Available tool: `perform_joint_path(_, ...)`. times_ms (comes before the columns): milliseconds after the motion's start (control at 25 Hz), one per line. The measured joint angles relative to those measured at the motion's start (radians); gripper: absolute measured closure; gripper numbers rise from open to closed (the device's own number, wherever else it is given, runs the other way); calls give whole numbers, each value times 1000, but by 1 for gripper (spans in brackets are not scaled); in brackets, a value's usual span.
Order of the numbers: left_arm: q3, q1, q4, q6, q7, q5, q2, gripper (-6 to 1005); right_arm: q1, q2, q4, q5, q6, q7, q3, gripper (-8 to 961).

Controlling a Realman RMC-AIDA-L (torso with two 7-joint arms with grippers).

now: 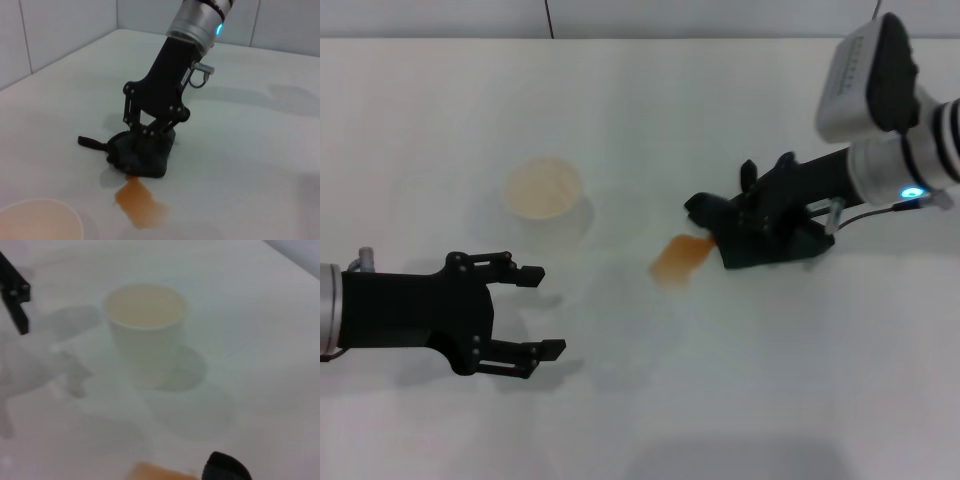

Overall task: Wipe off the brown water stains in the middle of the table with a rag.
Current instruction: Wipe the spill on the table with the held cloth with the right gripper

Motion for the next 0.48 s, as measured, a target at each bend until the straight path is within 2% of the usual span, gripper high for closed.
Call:
perform_joint_path(160, 12, -11, -3, -2, -15, 2, 0, 136, 14, 1, 15, 60, 13, 6, -109, 866)
perform_joint_path(240, 13, -13, -3, -4, -19, 5, 0, 136, 14, 1, 15, 60, 13, 6, -109, 865)
perform_joint_path(280, 13, -13, -3, -4, -19, 5, 0, 136, 14, 1, 14, 91, 13, 13, -153, 865)
perform_joint_path(320, 13, -13, -3, -4, -21, 7, -1, 136, 17, 2, 0, 150, 12, 48, -264, 865)
perform_joint_path(480, 13, -15, -4, -8, -23, 9, -1, 136, 18, 2, -33, 188, 10, 76, -346, 865)
